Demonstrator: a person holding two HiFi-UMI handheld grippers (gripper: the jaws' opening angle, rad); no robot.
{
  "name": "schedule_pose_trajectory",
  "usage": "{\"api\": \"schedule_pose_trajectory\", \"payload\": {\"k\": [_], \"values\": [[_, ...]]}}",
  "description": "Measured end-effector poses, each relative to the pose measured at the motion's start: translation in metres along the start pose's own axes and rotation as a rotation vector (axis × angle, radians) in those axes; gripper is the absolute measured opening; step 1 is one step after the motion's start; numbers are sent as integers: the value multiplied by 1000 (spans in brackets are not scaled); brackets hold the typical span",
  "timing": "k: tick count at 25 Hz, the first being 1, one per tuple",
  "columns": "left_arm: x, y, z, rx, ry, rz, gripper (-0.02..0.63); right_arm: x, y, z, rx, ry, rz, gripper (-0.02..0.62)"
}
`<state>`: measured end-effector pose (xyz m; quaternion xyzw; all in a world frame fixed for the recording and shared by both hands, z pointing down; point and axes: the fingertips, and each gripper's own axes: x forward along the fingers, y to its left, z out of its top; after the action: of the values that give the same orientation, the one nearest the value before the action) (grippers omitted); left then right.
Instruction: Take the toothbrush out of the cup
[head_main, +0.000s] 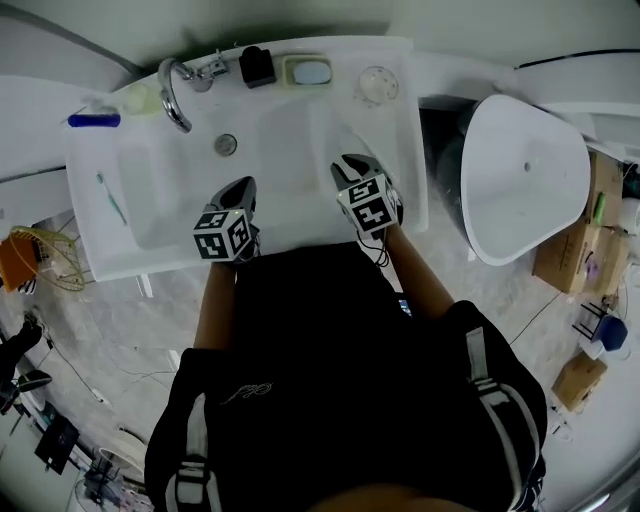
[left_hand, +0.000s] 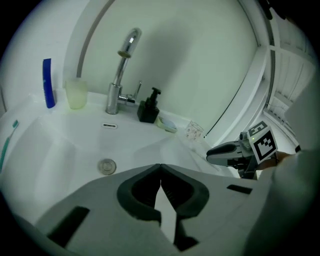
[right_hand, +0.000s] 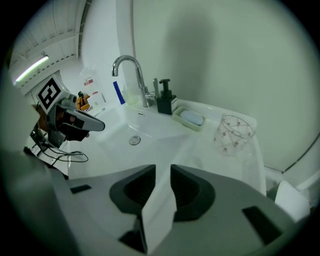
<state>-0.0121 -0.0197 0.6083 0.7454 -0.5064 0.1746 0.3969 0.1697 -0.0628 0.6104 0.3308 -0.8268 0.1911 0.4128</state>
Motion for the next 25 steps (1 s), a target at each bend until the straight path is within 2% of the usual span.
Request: {"api": "schedule_pose_trajectory", "payload": {"k": [7, 12, 16, 19, 25], "values": [[-52, 59, -8, -29, -37, 77, 0, 31, 70, 44, -63, -25, 69, 90], [-87, 96, -10, -26, -89, 135, 0, 43, 120, 72, -66, -67, 105, 61], [-113, 114, 7, 17, -147, 144, 0, 43, 147, 100, -58, -126, 92, 8], [-127, 121, 26, 46, -192, 138, 0, 37, 159, 119, -21, -168, 75, 6], [-145, 107, 70, 145, -270, 98, 0, 8, 152, 152, -4, -299, -23, 6]]}}
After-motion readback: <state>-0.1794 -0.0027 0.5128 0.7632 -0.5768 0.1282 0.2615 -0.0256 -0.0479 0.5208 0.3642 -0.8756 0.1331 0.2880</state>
